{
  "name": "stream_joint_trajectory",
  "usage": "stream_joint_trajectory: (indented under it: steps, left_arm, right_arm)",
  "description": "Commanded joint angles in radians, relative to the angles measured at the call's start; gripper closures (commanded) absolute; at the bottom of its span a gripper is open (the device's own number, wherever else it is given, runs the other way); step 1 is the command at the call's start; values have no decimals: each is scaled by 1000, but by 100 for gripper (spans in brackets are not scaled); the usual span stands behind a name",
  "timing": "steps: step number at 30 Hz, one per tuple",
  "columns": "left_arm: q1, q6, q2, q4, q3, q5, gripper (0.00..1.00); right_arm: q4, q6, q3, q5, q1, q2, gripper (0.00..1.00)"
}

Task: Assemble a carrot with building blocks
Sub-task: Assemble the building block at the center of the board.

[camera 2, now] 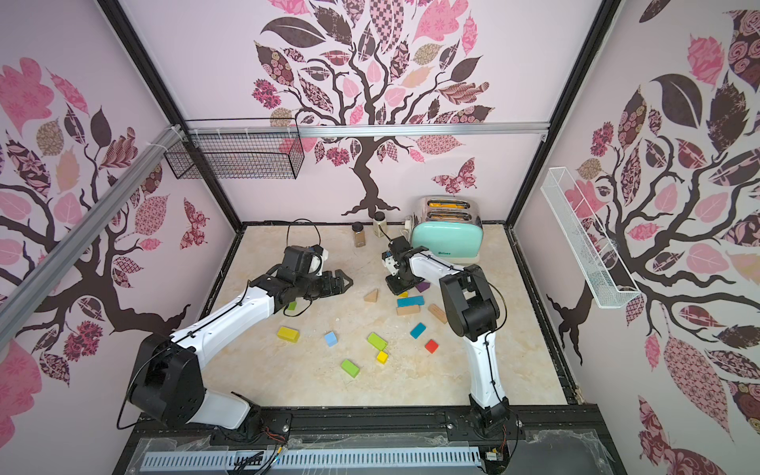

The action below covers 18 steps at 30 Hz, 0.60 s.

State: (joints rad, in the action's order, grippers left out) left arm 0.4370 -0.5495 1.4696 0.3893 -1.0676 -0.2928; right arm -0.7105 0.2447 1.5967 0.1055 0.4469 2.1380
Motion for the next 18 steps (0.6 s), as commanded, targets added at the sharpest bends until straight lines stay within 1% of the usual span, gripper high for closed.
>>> stream_joint_trajectory:
  steps: [1,7,11,16,18]
  left_arm:
    - [-4,5,3,-23,6,6,9]
    - [-4,14,2,-20,11,3,8]
    - [-5,15,-2,-23,20,4,7]
    - [-6,23,-12,-19,19,4,6]
    - [-5,33,-21,-8,13,6,6]
  right_arm:
    - [-5,5,15,-9,13,-26,69]
    - [-9,-5,14,-22,14,-29,62]
    - [-16,-14,21,-33,13,-30,52]
    - [-26,-43,42,-35,12,-52,45]
    - [-35,-73,63,-22,4,-72,44]
